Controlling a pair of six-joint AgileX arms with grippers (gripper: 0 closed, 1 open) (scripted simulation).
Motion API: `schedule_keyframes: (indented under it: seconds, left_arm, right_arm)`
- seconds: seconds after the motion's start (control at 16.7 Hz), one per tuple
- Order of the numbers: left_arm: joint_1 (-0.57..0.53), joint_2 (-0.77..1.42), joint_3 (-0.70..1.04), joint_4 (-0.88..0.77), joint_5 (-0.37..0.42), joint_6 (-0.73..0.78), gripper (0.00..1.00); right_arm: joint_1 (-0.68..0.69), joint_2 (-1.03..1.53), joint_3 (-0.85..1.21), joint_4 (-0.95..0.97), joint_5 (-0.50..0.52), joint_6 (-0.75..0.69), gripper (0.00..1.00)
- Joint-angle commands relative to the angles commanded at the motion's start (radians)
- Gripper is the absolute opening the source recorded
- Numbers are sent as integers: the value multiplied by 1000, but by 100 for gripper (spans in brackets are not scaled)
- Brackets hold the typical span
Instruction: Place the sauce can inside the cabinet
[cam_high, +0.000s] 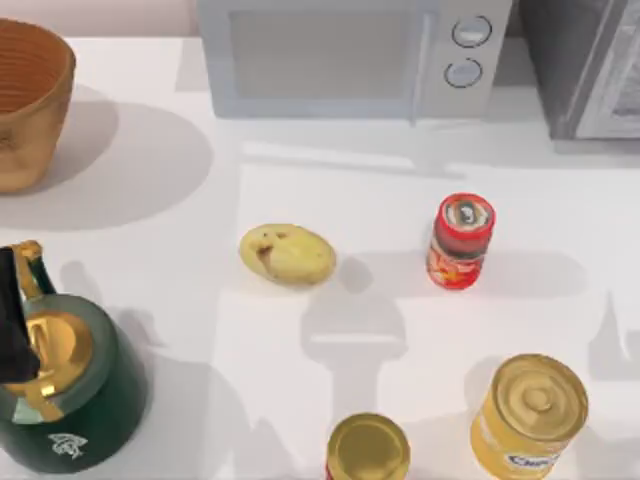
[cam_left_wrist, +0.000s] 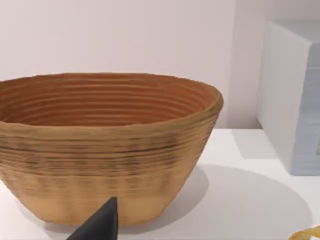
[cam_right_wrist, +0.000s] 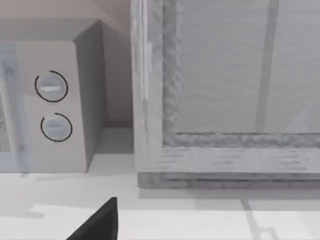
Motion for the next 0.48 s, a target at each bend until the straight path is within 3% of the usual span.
schedule_keyframes:
  seconds: [0.24, 0.48]
  left_arm:
    - [0, 0, 0, 0, 0, 0, 100]
    - [0, 0, 0, 0, 0, 0, 100]
  right_arm:
    - [1, 17, 10, 15, -20, -11, 100]
    - [10, 132, 71, 109, -150, -86, 100]
